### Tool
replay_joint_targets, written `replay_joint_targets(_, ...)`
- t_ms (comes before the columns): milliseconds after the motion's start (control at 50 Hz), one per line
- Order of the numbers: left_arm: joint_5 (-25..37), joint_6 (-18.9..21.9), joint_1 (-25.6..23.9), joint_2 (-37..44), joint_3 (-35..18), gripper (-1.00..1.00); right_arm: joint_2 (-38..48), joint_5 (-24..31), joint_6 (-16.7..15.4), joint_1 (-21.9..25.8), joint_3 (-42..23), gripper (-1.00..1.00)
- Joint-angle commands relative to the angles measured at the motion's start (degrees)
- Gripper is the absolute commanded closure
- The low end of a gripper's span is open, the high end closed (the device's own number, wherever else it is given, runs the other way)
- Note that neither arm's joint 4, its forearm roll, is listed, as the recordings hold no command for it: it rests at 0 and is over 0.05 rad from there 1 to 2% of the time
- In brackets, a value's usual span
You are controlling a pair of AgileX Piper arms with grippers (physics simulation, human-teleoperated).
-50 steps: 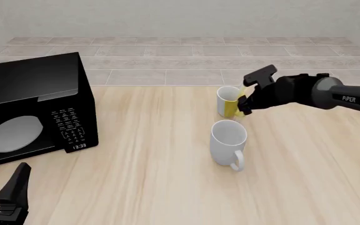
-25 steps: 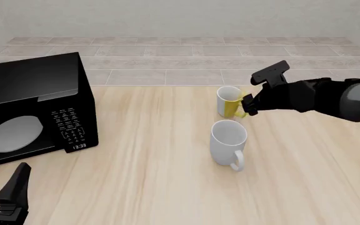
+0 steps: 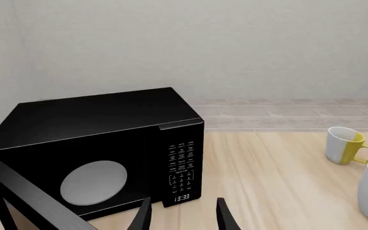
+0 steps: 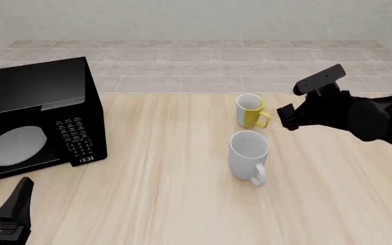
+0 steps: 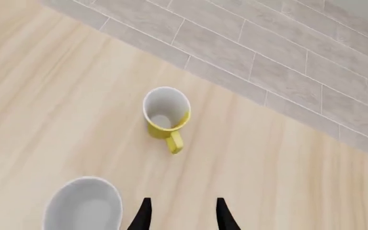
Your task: Put the yellow and white mug to the front of the white mug.
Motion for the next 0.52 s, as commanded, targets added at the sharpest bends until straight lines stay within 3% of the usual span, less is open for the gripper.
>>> replay_joint_targets(20,0.0,0.0,0.0,0.0,0.0,-1.0,-6.05,-1.12,-0.22,-0.71,4.96,-1.0)
replay_joint_targets(520,0.0,0.0,0.0,0.0,0.0,-1.0,-20.28,-0.61,1.62,-1.04,14.89,-1.0)
